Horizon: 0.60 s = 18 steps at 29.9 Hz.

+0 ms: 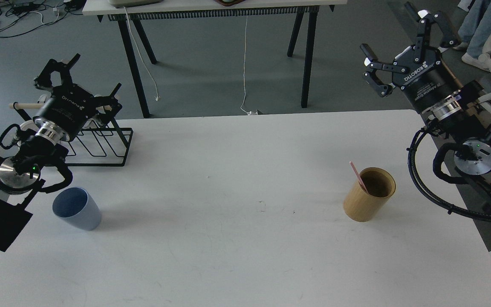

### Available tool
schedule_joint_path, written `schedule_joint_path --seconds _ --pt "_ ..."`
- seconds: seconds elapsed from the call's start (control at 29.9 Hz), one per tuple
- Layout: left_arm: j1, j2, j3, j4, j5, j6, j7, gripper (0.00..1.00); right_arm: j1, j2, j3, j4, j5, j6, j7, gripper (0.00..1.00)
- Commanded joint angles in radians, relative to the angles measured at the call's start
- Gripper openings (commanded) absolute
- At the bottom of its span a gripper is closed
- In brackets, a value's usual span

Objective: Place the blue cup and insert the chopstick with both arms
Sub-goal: 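Raise the left gripper up from beside the wire rack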

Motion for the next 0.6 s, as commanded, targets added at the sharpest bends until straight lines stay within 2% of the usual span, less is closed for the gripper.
schedule_joint_path --seconds 0.0,0.13,0.23,0.43,0.57 --pt "0.0 -0.002 0.002 0.0 -0.001 0.0 0.0 1.0 -0.003 0.0 0.002 0.0 -0.001 0.0 0.0 1.0" --pt "0.0 0.001 0.012 0.0 0.0 0.0 0.003 1.0 -0.009 0.0 0.002 0.001 0.001 0.0 0.0 1.0" --pt "-0.011 0.001 0.0 0.001 -0.011 0.0 -0.013 1.0 -0.009 -0.002 0.008 0.009 -0.001 0.0 0.0 1.0" --pt "-0.04 -0.012 -0.002 0.014 -0.046 0.0 -0.109 1.0 -0.009 -0.012 0.017 0.014 0.001 0.0 0.0 1.0" --pt "-0.062 -0.022 -0.002 0.012 -0.043 0.0 -0.149 1.0 -0.011 -0.017 0.02 0.014 0.001 0.0 0.0 1.0"
